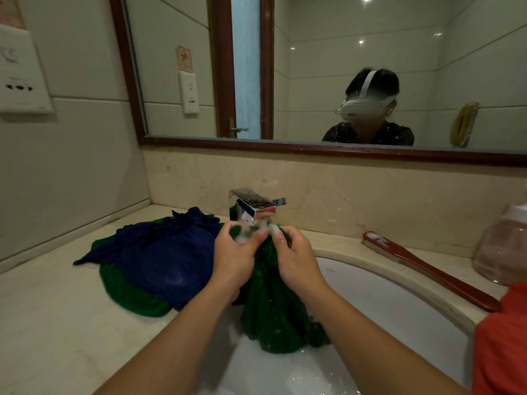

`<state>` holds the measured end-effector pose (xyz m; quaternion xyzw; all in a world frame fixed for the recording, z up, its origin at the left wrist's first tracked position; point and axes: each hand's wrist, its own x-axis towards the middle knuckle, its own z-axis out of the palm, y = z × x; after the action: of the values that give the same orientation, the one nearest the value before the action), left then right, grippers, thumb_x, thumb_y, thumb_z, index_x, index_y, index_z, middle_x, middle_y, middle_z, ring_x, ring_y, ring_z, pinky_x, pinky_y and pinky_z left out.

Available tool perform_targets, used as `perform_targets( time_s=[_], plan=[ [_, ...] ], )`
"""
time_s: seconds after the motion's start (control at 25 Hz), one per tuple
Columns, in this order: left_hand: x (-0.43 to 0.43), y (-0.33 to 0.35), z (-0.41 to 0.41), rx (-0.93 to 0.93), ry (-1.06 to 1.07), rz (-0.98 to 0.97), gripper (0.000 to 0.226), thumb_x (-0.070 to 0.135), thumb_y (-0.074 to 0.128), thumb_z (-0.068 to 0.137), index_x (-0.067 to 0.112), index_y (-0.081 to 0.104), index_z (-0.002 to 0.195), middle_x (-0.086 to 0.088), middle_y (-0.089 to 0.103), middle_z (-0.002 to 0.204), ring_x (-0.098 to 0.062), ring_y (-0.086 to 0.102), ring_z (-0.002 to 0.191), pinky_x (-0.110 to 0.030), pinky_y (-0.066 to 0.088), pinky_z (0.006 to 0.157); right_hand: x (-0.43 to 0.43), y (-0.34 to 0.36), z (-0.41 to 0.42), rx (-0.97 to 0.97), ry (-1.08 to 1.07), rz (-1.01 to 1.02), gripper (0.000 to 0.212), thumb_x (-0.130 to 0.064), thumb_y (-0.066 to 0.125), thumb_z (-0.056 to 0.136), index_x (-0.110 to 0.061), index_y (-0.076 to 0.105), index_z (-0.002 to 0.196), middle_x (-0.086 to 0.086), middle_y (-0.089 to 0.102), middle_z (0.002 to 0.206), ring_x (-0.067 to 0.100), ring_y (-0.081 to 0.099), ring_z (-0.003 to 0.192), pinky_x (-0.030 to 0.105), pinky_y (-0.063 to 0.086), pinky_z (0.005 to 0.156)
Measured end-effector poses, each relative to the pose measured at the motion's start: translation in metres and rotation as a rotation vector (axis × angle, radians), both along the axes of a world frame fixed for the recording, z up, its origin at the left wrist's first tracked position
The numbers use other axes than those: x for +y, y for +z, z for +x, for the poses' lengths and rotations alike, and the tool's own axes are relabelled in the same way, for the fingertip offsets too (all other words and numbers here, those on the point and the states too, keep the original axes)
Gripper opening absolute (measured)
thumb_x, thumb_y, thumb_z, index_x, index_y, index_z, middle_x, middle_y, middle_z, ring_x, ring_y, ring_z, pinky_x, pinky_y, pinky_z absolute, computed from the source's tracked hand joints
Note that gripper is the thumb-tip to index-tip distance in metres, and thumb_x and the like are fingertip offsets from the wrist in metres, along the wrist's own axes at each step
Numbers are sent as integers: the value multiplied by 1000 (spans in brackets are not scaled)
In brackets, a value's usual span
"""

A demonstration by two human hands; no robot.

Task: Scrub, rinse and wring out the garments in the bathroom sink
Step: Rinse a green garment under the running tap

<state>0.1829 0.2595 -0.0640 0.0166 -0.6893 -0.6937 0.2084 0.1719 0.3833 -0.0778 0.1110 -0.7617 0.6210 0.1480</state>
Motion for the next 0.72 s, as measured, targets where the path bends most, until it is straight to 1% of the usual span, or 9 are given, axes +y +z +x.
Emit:
perform_targets(
  time_s=[0.08,0.2,0.24,0.32,0.36,0.48,0.56,0.64,0.72],
  plan=[
    [0,3,0,37,74,36,25,25,82,84,17,60,93,-6,70,89,-19,70,77,-23,53,57,3,-1,4,-36,73,16,33,-48,63,97,-28,58,123,-7,68,108,7,68,95,39,60,86],
    [-1,5,2,76,184,47,25,22,80,85,15,57,88,-5,65,84,-14,63,71,-15,47,51,4,0,11,-10,186,127,42,-39,75,92,-35,53,127,-16,65,109,-2,67,94,27,60,82],
    [-2,4,1,92,204,57,25,23,81,85,16,56,86,-4,64,83,-13,62,70,-16,47,52,4,1,12,10,193,156,39,-34,74,93,-36,53,126,-19,64,108,-6,65,95,21,58,82],
    [-4,3,-1,111,230,72,27,26,81,85,19,56,85,-4,65,84,-16,63,73,-23,50,58,3,1,12,45,176,204,29,-29,67,99,-35,55,125,-24,61,108,-13,59,96,11,50,79],
    [-5,2,-2,109,235,69,27,27,81,85,20,56,85,-5,65,86,-18,64,77,-28,52,62,3,1,10,62,149,216,25,-28,62,102,-32,57,126,-23,61,109,-12,59,97,10,48,79],
    [-5,-1,-6,66,215,8,26,29,80,86,21,56,86,-3,64,90,-18,63,82,-32,49,64,3,-5,-1,90,2,163,23,-28,52,107,-22,64,126,-11,66,112,-2,60,101,19,49,84],
    [-3,-2,-6,51,164,-29,24,29,80,86,22,57,88,-2,65,91,-15,64,81,-33,53,64,6,-7,-8,90,-83,84,22,-27,49,108,-20,67,118,-8,68,107,4,63,100,26,53,85],
    [-1,-3,-5,72,140,-38,21,28,79,87,22,59,89,1,66,90,-7,65,79,-25,53,64,9,-5,-12,61,-145,40,21,-28,48,108,-21,68,111,-7,69,101,7,64,96,32,55,84],
    [-2,-3,-4,108,161,-27,18,27,77,89,22,60,90,3,67,90,-2,64,78,-16,50,63,9,-4,-14,47,-166,46,22,-29,48,108,-21,67,113,-7,69,102,9,64,97,37,56,87]
  ],
)
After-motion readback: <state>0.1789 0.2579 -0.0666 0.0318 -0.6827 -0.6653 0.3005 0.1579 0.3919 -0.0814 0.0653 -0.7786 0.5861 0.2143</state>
